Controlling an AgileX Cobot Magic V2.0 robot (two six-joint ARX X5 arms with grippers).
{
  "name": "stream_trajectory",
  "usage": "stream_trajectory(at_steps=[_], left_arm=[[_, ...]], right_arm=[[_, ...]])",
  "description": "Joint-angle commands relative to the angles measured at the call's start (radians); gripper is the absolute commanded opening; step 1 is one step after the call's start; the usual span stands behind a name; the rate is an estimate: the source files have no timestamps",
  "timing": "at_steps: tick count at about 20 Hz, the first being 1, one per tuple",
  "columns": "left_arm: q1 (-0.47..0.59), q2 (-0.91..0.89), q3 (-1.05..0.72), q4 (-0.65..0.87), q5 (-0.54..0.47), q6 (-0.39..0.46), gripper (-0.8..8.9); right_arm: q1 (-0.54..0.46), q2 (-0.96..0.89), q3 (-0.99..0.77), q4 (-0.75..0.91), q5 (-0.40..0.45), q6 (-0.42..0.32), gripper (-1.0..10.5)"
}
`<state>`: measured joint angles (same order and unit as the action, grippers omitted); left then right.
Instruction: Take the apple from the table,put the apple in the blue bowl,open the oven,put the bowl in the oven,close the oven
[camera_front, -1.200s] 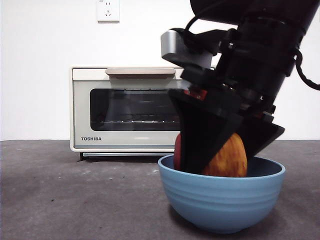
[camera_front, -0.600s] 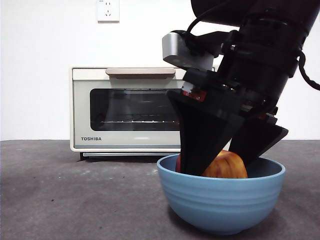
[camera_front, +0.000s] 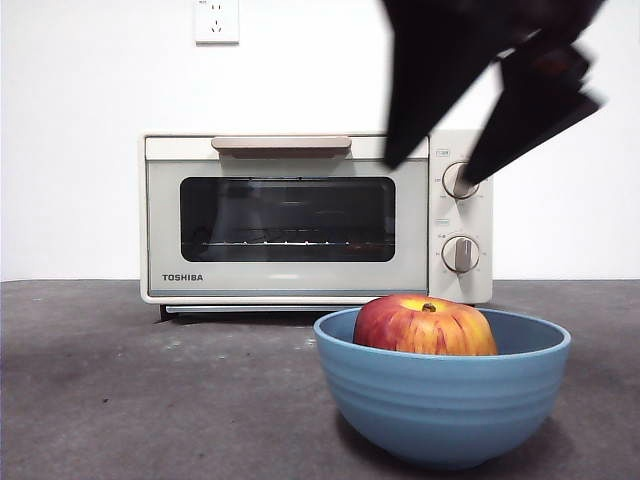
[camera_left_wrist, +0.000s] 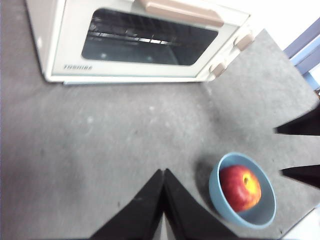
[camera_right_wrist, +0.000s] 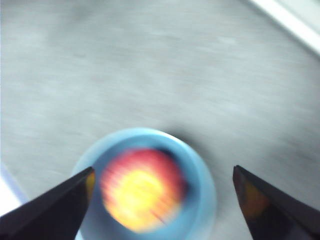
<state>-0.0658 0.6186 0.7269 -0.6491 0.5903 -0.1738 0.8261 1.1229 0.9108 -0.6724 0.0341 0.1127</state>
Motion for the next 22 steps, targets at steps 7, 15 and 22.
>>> stream_trajectory(at_steps=[7, 15, 22], left_arm=[[-0.153, 0.313, 0.188, 0.245, -0.121, -0.028, 0.07], [-0.254, 0.573, 0.347, 0.363, -0.221, -0.017, 0.07], [-0.298, 0.749, 0.461, 0.404, -0.256, 0.01, 0.07]], right_arm=[[-0.136, -0.153, 0.016, -0.32, 0.187, 0.064, 4.4], [-0.157, -0.159, 0.015, -0.373, 0.178, 0.084, 4.4], [-0.157, -0.159, 0.015, -0.371, 0.176, 0.093, 4.4]])
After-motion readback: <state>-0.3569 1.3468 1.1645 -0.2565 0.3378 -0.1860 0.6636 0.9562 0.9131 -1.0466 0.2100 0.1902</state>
